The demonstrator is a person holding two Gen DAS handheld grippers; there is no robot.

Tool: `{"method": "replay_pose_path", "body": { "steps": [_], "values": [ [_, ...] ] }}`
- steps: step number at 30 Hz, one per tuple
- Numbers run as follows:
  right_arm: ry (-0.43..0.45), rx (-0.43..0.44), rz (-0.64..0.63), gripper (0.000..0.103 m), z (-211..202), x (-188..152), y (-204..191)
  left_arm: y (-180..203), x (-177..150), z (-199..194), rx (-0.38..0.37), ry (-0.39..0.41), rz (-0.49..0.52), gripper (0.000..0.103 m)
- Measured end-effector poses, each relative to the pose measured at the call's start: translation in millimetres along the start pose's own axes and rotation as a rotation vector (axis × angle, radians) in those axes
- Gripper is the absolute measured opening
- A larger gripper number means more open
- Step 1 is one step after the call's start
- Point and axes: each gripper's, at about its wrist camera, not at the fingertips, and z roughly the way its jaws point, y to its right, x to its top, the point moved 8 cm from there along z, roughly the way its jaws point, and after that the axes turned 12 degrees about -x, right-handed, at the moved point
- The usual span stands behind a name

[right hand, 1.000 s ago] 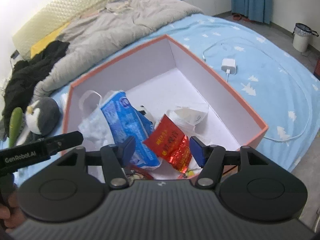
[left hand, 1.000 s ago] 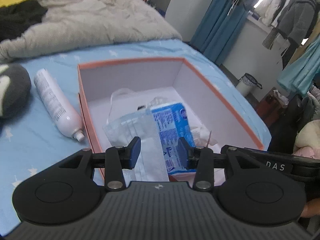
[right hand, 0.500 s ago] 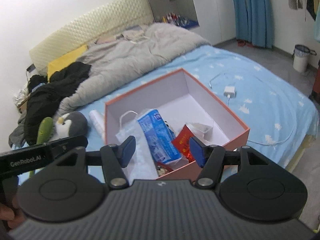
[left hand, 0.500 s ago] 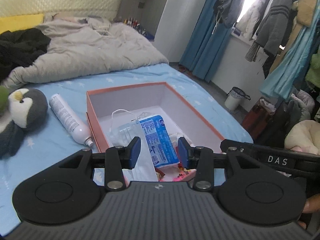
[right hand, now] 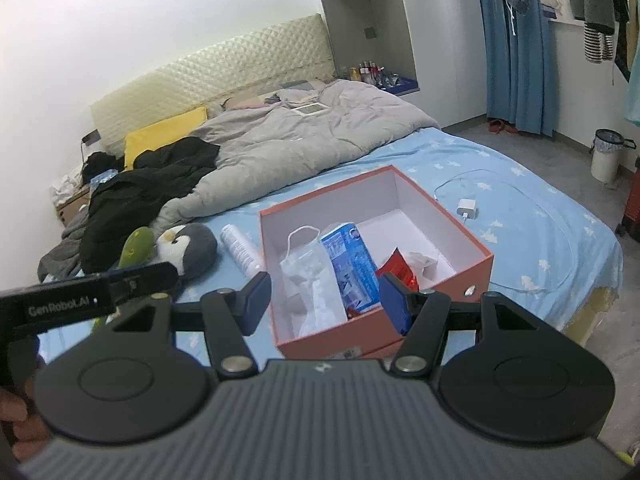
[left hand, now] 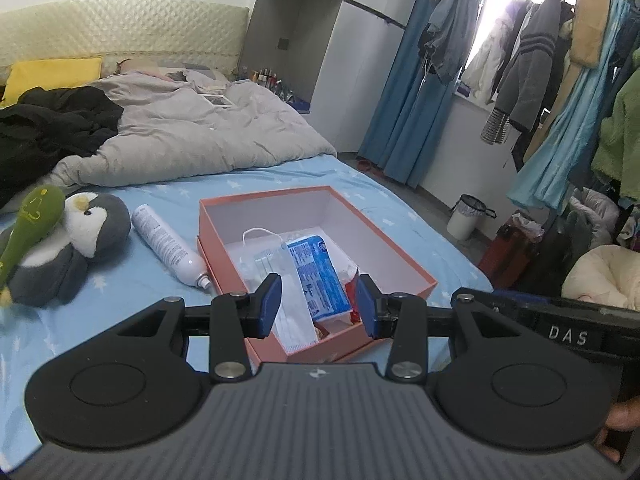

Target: Organize soft objects

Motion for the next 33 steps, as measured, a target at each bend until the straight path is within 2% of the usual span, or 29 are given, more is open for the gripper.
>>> {"method": "replay_pose_path", "body": {
  "steps": [12,21,22,24,25,26,27,28,33],
  "values": [
    [-0.02,0.017,-0.038,0.062,-57.5,-48.4,-7.8,23.7,-33.6,-54.9,-0.023,-0.005,0.0,0.047],
    [0.005,0.016,-0.042,0.062,-66.1,-48.2,-9.8,27.6,-42.7,-72.3,-0.009,0.005,0.005,0.053],
    [0.007,0.008,-0.044,0.062,-65.1,-47.8,-9.6,27.3,-42.6,-72.4,-0.004,0.002,0.008,0.056],
    [0.0,0.0,-0.039,0.062,-63.8,-48.4,-7.8,26.4,-40.6,-72.3,0.008,0.003,0.015,0.07],
    [0.004,0.0,-0.038,0.064,-63.8,-47.7,-6.9,26.1,-39.4,-72.8,0.011,0.01,0.016,0.081],
    [0.009,-0.008,-0.043,0.073,-63.8,-46.7,-5.9,25.9,-37.9,-73.4,0.009,0.018,0.013,0.09],
    [0.016,-0.016,-0.047,0.086,-64.3,-45.7,-4.5,25.8,-36.6,-74.0,0.002,0.028,0.008,0.093],
    [0.028,-0.023,-0.049,0.092,-65.5,-44.6,-2.5,26.3,-35.5,-74.4,0.002,0.033,0.006,0.097],
    [0.041,-0.058,-0.047,0.093,-66.7,-40.6,8.9,29.1,-32.2,-74.5,0.038,0.027,0.038,0.103]
  ]
}}
